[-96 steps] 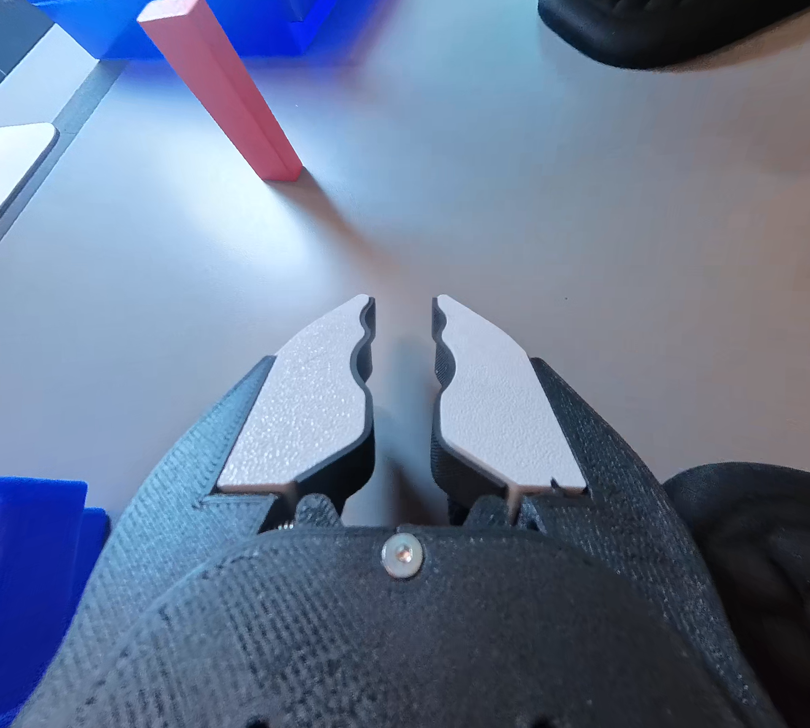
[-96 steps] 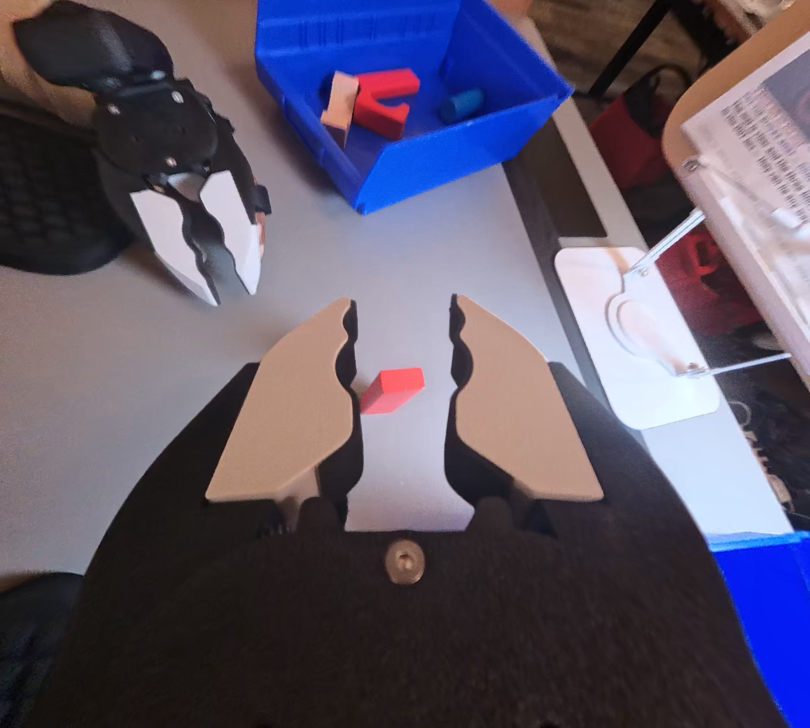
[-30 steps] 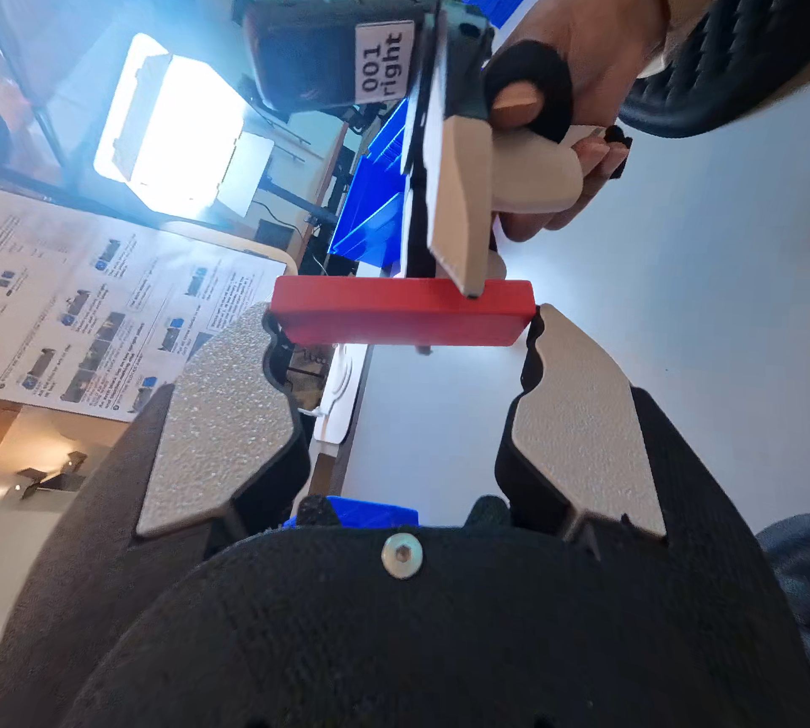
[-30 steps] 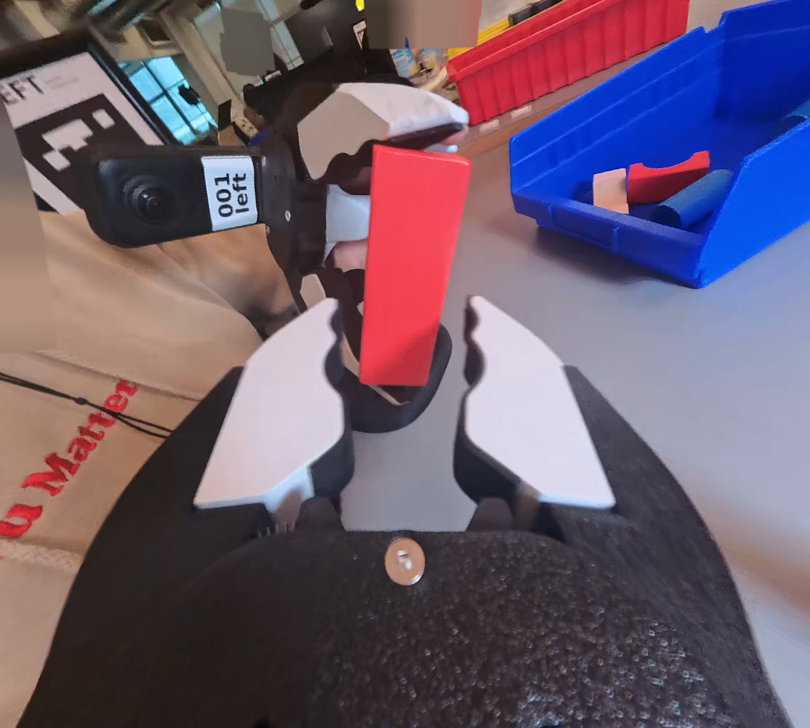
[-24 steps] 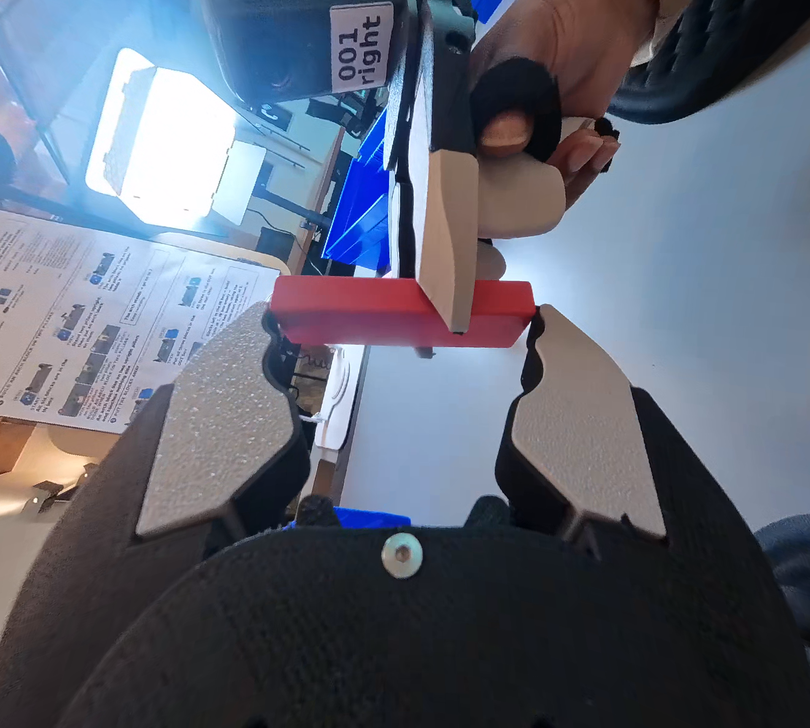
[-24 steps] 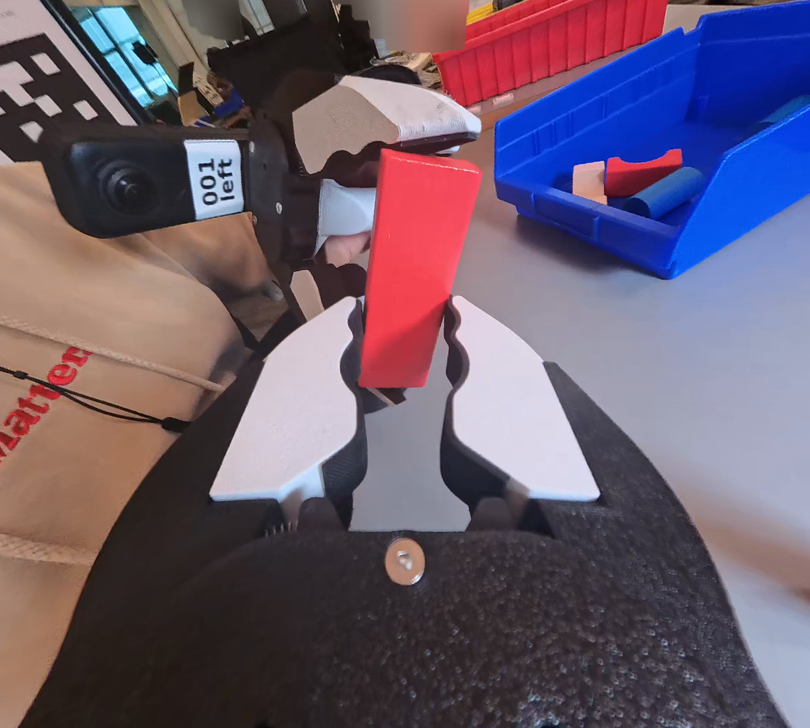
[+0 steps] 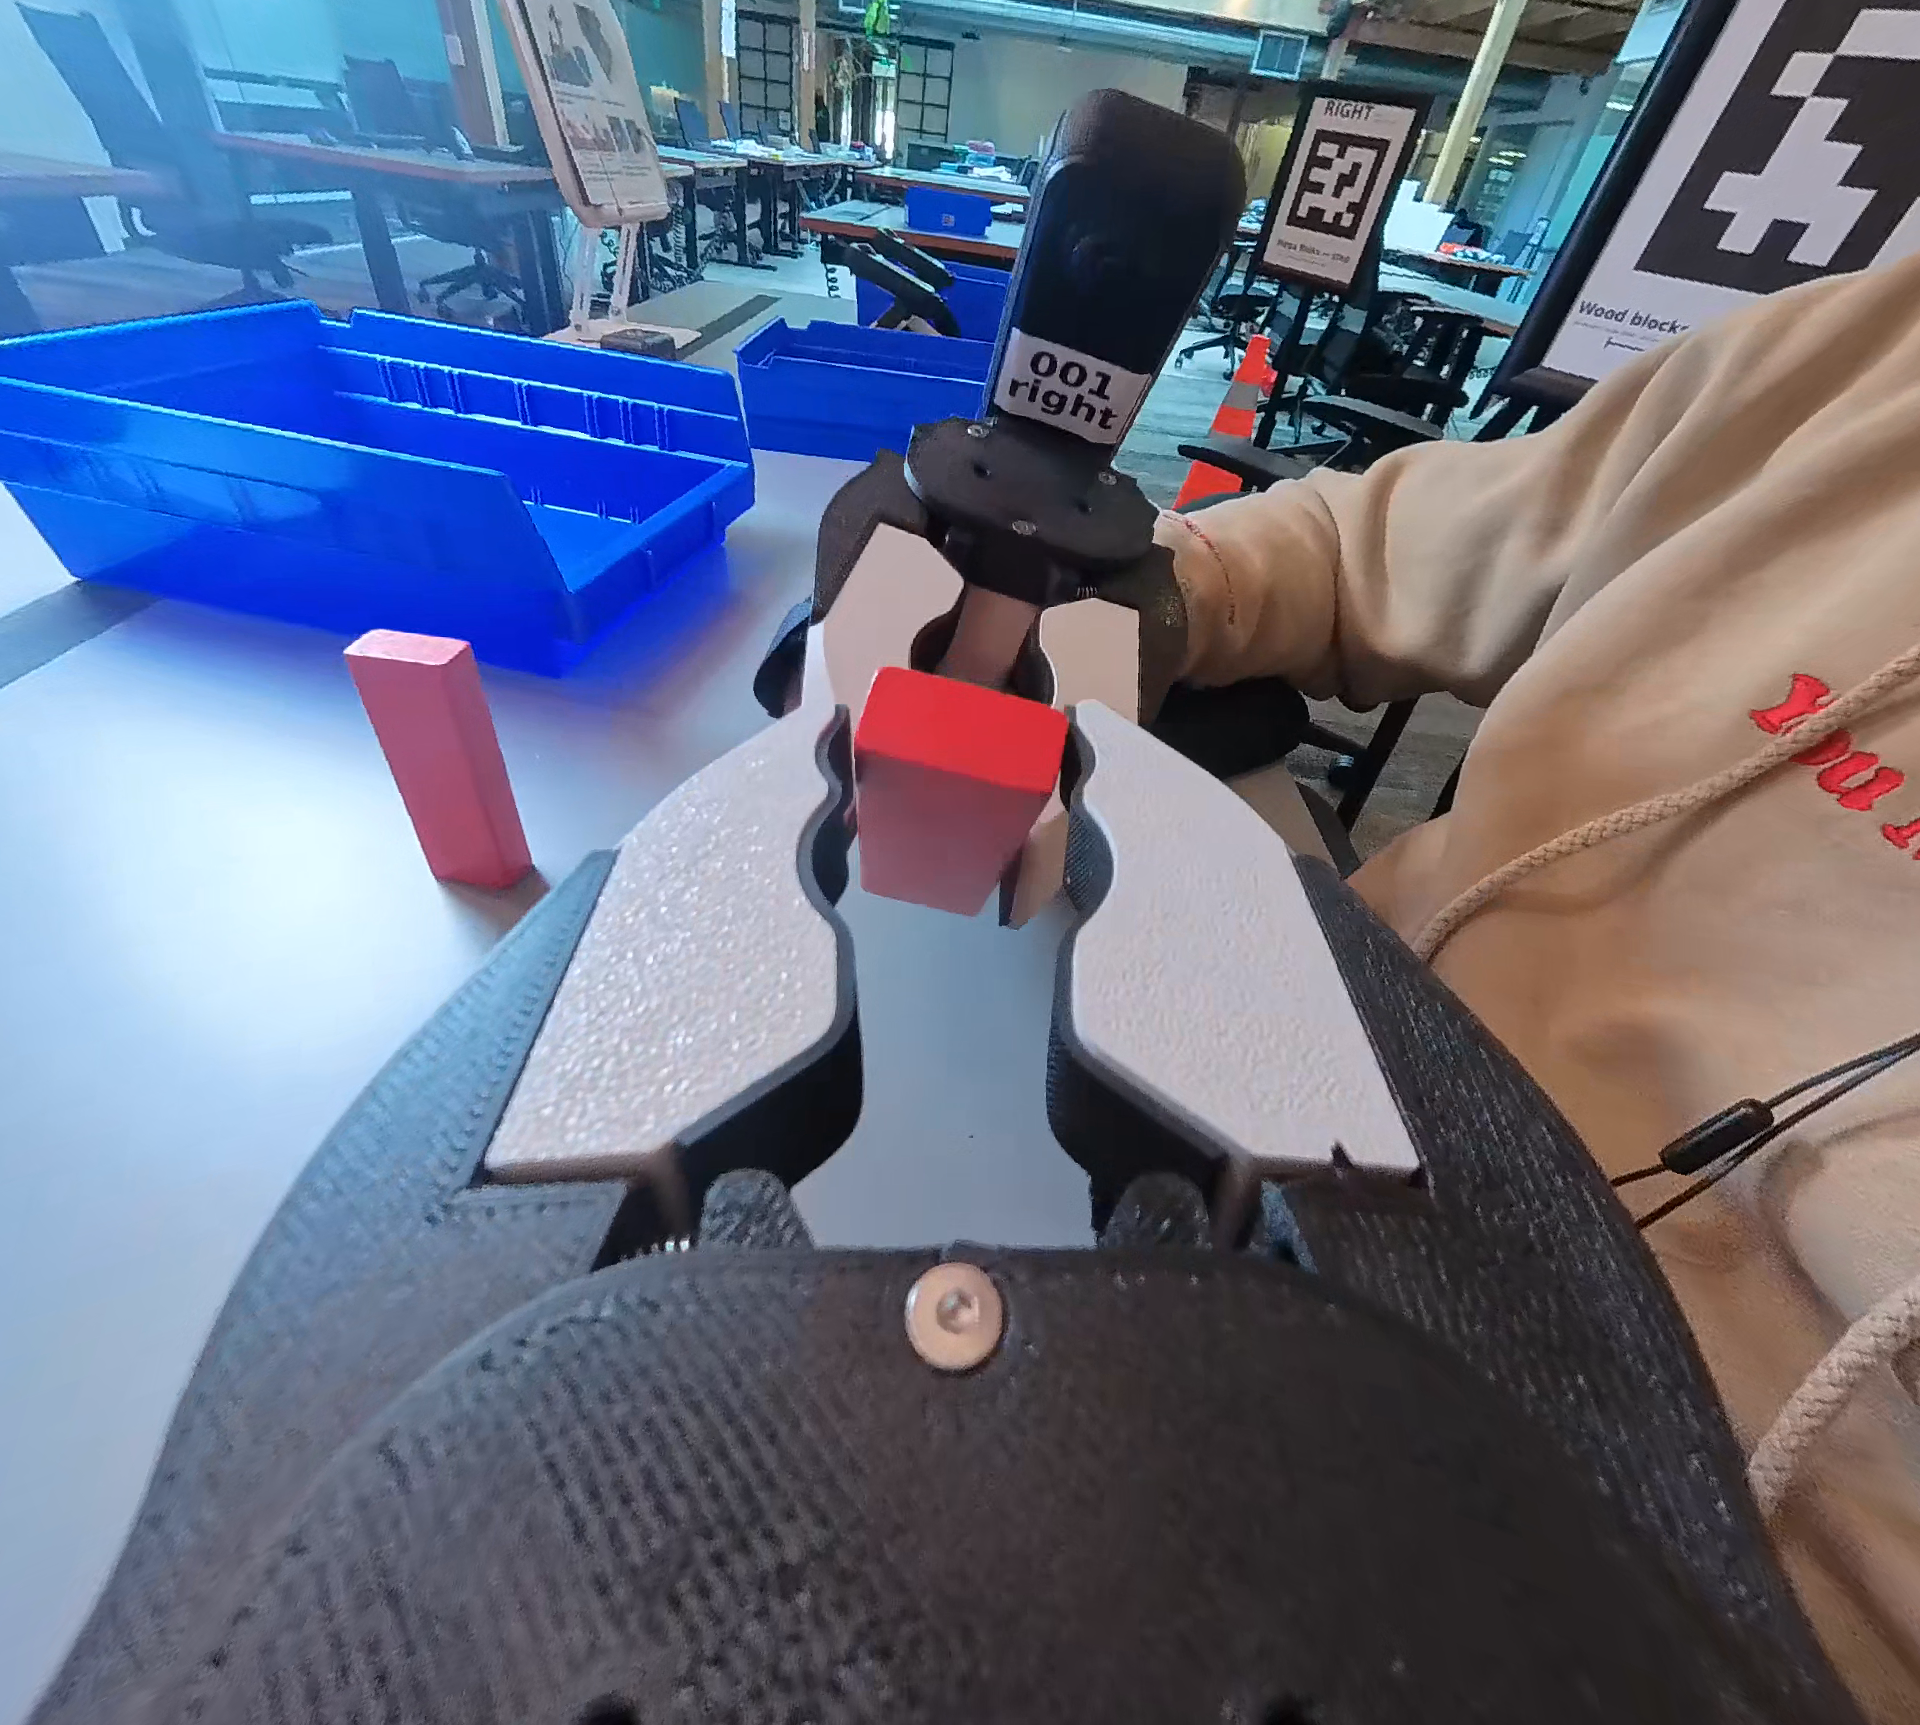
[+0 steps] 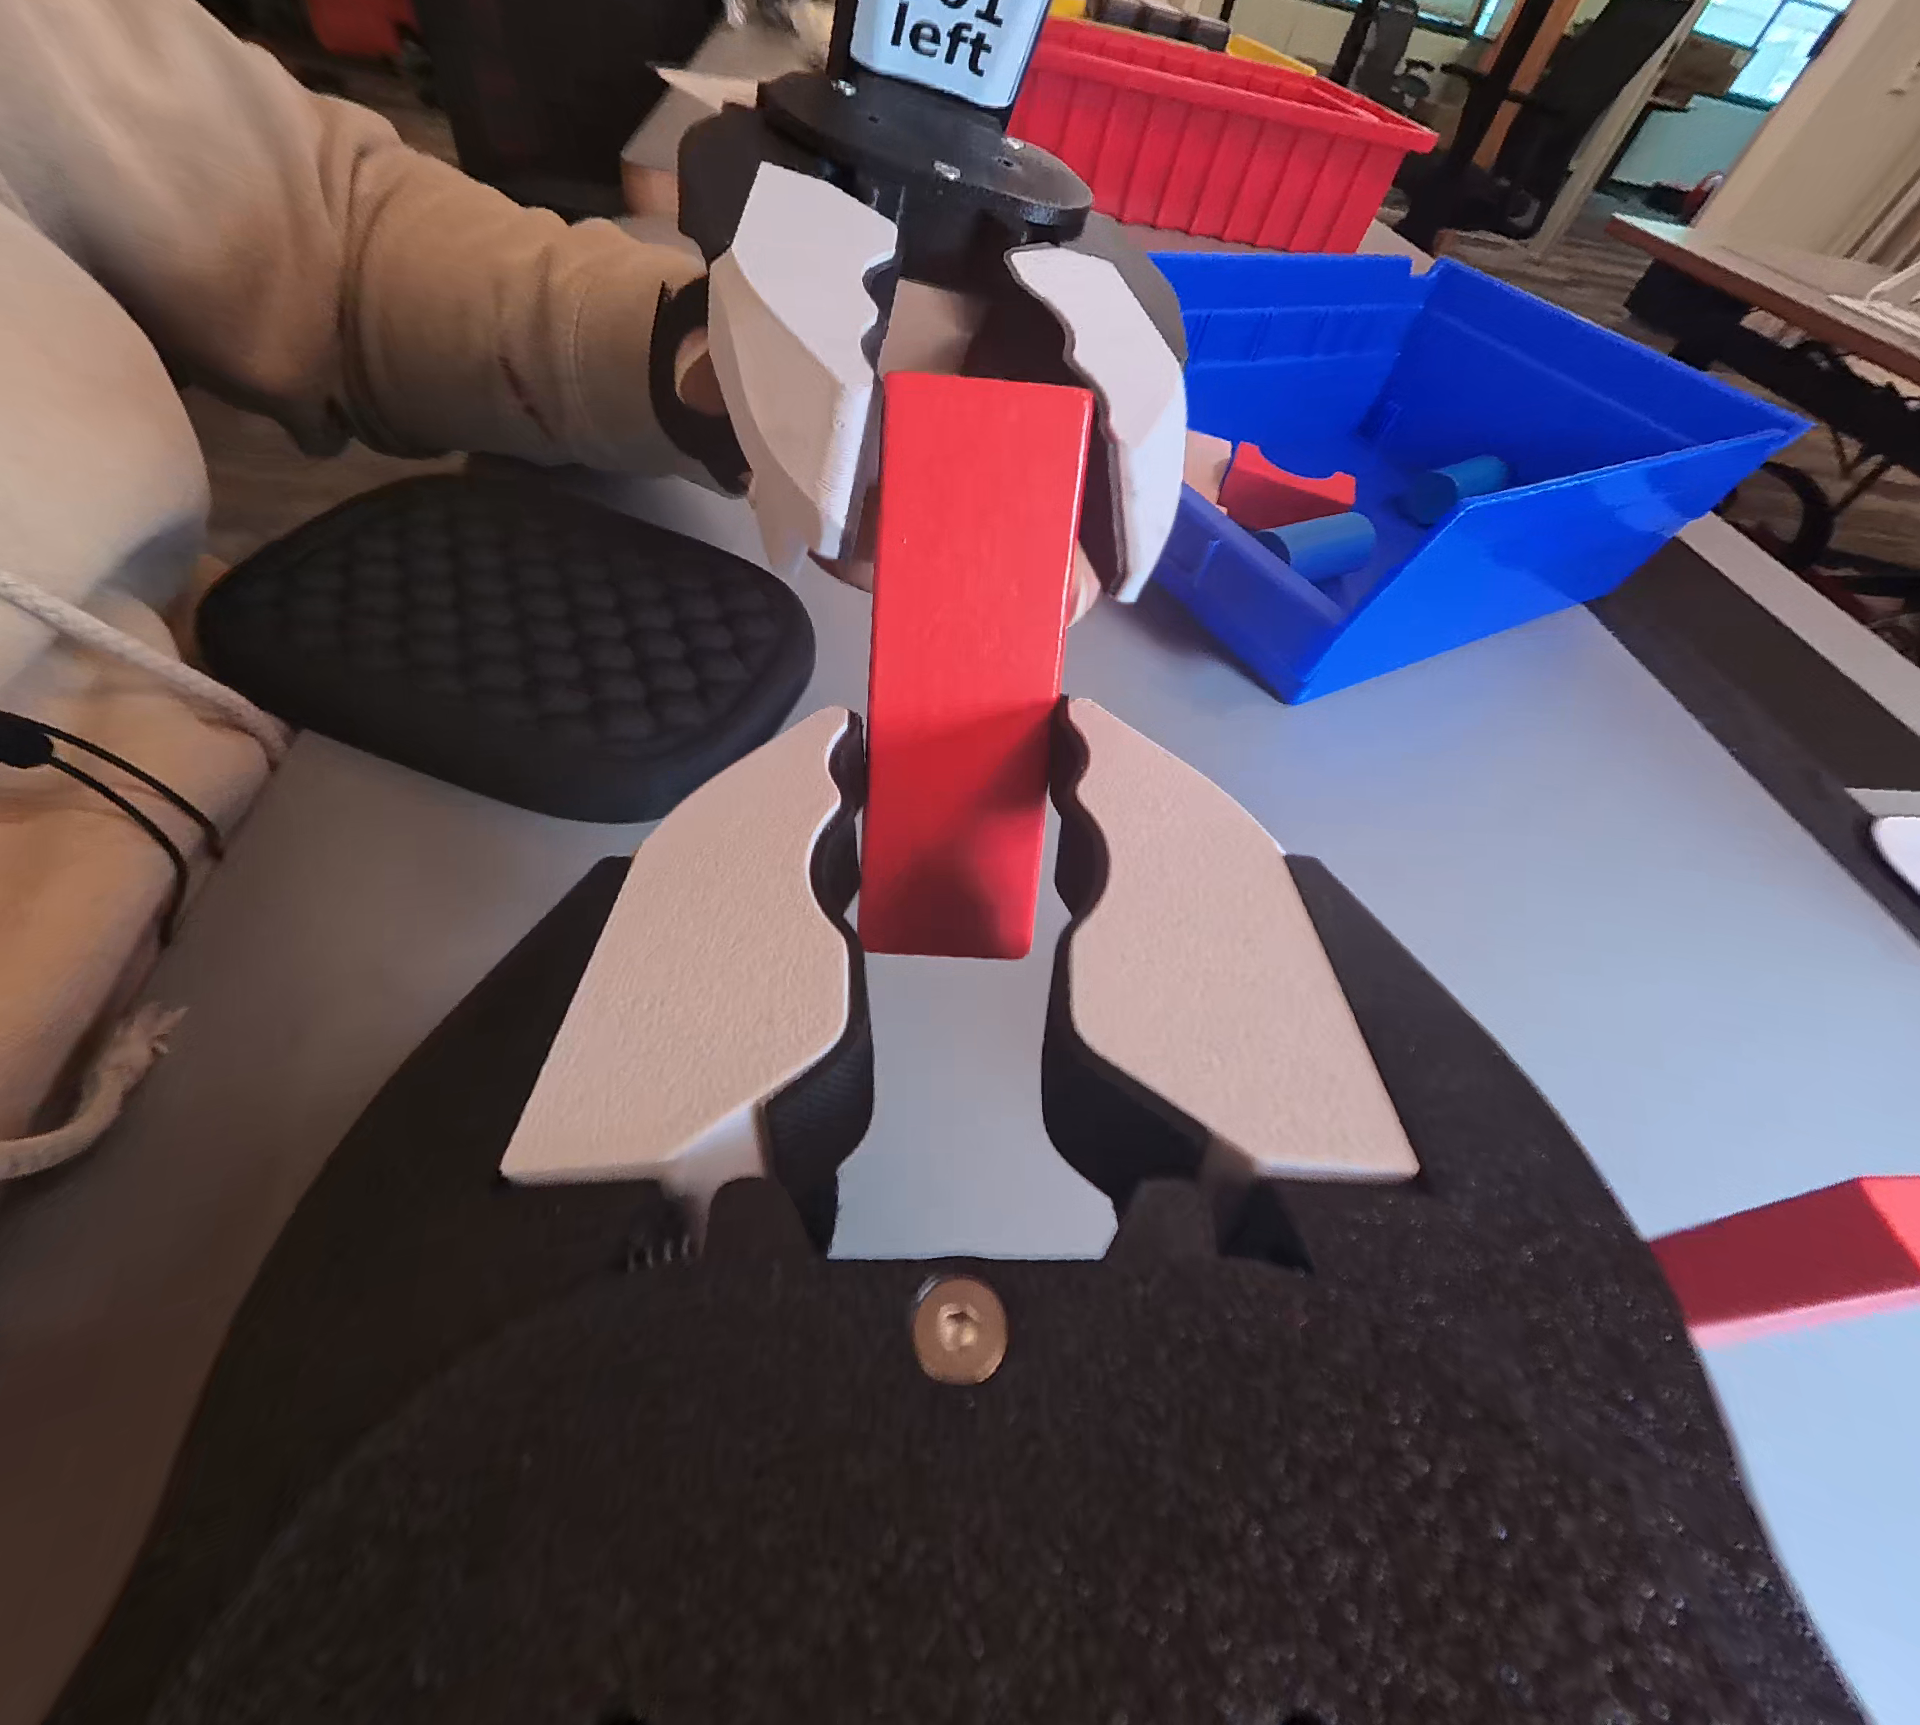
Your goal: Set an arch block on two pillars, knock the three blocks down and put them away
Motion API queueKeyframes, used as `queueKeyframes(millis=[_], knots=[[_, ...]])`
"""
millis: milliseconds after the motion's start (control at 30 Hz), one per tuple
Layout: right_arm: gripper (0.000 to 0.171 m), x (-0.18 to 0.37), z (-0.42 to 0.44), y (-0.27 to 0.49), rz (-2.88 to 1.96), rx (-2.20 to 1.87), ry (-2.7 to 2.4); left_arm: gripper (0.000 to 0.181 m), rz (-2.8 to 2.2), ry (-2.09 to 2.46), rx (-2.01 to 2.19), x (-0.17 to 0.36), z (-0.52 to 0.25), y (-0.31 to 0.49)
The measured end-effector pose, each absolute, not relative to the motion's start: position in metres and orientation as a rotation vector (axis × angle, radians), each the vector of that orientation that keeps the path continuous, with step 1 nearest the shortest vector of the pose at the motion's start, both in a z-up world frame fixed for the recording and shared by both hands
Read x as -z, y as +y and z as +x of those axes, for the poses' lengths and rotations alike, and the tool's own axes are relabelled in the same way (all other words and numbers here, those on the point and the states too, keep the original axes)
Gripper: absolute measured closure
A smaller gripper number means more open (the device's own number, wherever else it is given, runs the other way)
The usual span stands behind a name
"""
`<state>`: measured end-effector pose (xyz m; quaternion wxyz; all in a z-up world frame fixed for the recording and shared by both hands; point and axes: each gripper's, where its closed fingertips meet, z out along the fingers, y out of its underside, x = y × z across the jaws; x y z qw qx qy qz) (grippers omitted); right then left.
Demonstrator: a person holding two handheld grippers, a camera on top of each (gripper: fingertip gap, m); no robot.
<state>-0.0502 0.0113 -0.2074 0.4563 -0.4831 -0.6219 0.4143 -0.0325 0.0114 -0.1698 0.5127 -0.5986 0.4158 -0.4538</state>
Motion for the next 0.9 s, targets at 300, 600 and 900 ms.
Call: queueKeyframes(millis=[300, 600, 900], knots=[[0.137, 0.199, -0.046, 0.010, -1.181, -1.139, -1.488, 0.146, -1.387, 0.996, 1.071, 0.164, -0.037, 0.010], [0.128, 0.215, -0.036, 0.034, -1.287, -0.925, -1.583, 0.148, -1.486, 1.111, 0.848, 0.170, -0.033, 0.029], [0.128, 0.212, 0.020, 0.097, -1.447, -0.742, -1.479, 0.148, -1.692, 1.141, 0.727, 0.195, -0.032, 0.123]])
